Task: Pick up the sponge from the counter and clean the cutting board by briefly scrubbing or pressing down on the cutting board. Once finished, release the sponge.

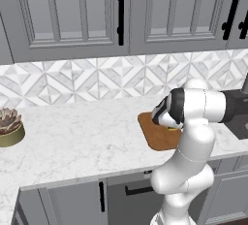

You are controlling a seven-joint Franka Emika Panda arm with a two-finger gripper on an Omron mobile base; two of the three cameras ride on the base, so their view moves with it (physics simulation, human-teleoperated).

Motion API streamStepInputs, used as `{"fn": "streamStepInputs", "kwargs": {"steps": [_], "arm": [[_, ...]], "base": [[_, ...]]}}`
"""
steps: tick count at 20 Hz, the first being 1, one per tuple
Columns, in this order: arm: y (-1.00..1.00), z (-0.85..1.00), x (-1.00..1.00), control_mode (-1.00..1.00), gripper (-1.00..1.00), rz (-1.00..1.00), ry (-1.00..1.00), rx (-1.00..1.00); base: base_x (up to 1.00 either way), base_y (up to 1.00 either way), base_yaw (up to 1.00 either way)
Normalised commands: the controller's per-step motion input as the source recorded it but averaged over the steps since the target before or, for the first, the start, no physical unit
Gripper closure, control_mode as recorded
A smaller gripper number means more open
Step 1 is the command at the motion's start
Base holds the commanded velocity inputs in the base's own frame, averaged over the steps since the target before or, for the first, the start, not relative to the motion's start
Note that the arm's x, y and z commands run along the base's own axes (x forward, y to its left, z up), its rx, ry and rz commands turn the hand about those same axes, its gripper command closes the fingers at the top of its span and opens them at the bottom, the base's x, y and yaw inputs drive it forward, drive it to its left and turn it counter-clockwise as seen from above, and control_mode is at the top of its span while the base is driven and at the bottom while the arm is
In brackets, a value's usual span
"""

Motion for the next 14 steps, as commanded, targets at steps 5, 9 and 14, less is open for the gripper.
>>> {"fn": "streamStepInputs", "kwargs": {"steps": [5, 9, 14], "arm": [[0.00, -0.44, -0.34, -1.00, 1.00, 0.00, 0.00, 0.00], [0.01, -0.48, -0.54, -1.00, 1.00, 0.00, 0.00, 0.00], [0.00, -0.54, -0.80, -1.00, 1.00, 0.00, -0.03, 0.00]], "base": [[0.00, 0.00, 0.00], [0.00, 0.00, 0.00], [0.00, 0.00, 0.00]]}}
